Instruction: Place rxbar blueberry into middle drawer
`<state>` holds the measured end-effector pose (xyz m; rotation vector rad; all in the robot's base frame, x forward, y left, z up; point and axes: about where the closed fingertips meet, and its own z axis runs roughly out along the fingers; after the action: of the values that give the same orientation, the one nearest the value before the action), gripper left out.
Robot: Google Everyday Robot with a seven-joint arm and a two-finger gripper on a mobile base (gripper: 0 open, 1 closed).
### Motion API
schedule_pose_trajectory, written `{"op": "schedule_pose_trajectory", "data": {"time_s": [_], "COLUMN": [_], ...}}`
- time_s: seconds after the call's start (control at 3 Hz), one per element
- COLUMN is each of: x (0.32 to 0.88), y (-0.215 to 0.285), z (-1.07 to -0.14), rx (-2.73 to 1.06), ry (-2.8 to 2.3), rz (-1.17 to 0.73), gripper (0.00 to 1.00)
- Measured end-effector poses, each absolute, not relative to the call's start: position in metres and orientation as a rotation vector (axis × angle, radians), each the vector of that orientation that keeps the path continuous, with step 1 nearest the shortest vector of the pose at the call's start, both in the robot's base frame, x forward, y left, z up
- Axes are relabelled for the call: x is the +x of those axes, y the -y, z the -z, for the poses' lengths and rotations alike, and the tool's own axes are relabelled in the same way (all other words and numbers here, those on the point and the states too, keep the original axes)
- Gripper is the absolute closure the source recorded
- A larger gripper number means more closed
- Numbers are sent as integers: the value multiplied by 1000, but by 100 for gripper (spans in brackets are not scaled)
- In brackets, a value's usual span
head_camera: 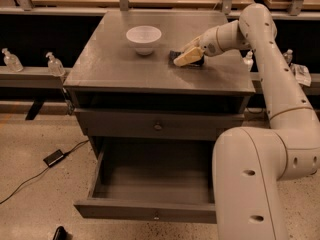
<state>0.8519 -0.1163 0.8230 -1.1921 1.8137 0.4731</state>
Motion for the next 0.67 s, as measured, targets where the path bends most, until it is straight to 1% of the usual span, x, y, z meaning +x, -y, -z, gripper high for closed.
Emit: {"op": "schedule_pose_trajectory", "data": {"time_s": [0.67], "x": [852], "y": [116], "z": [-825], "rx": [-1192], "ry": [-1813], "rz": [-474], "gripper": [100]}}
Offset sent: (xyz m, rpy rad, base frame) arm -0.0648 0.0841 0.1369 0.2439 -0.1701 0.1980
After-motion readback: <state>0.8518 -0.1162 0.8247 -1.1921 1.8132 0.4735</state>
